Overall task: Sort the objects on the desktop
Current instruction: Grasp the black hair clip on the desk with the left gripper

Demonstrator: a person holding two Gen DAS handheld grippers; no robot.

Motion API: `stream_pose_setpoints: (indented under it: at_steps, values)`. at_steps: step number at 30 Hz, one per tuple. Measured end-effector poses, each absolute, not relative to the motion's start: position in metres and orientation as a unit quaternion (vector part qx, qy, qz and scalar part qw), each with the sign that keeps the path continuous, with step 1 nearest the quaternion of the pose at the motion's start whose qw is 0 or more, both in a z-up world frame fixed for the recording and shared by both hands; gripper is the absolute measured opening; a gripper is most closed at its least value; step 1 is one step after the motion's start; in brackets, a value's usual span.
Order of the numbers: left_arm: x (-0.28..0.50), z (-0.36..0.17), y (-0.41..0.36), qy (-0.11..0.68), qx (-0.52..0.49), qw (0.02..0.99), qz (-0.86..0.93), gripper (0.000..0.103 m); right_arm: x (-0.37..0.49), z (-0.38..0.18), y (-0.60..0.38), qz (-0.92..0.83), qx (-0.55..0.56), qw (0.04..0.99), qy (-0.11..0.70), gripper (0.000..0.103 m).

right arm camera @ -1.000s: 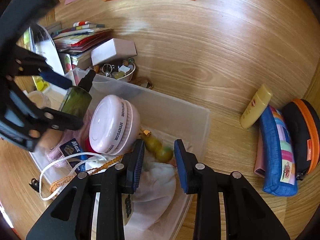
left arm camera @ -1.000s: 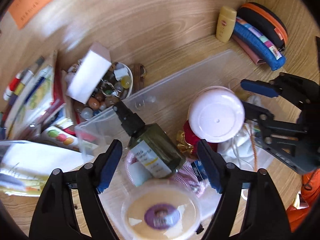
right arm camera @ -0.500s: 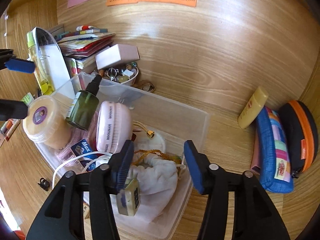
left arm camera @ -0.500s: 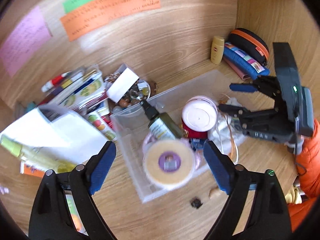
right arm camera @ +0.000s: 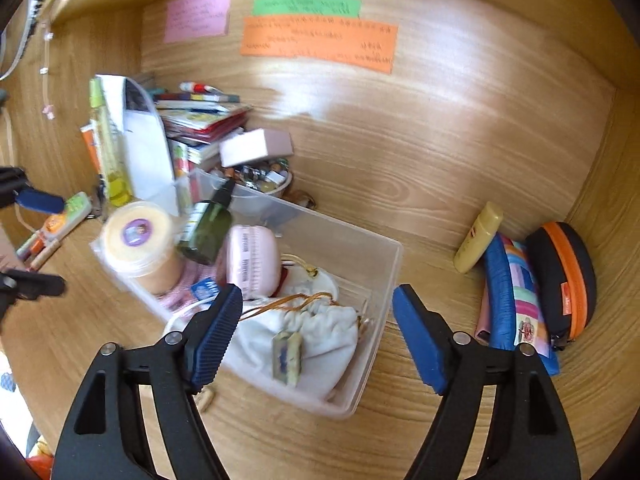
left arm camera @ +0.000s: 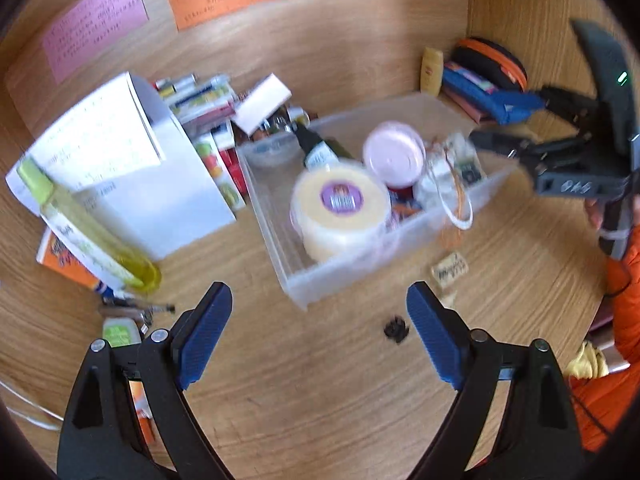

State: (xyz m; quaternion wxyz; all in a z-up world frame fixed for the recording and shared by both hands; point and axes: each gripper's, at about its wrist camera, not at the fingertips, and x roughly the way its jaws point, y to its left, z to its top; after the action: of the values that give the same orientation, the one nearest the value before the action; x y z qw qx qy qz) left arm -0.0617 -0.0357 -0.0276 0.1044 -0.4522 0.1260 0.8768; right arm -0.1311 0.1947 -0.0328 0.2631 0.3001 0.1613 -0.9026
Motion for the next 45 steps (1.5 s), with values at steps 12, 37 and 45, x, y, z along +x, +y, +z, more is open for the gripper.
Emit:
stream_pose_setpoints:
  at_steps: [12, 37, 45]
  values:
    - [-0.058, -0.094, -0.008, 0.139, -0.497, 0.150, 0.843, 0.073, -0.090, -0.041, 0.189, -0.894, 0.297, 0.273, 0.196, 0.076]
    - [-0.065, -0.104, -0.024, 0.089, -0.470, 0.162, 0.863, 0.022, -0.073, -0.107, 0.173, -0.842, 0.396, 0.320, 0.176, 0.076]
    - [-0.071, -0.056, -0.051, 0.048, -0.413, 0.147, 0.898, 0.022, -0.090, -0.124, 0.165, -0.835, 0.418, 0.312, 0.176, 0.076]
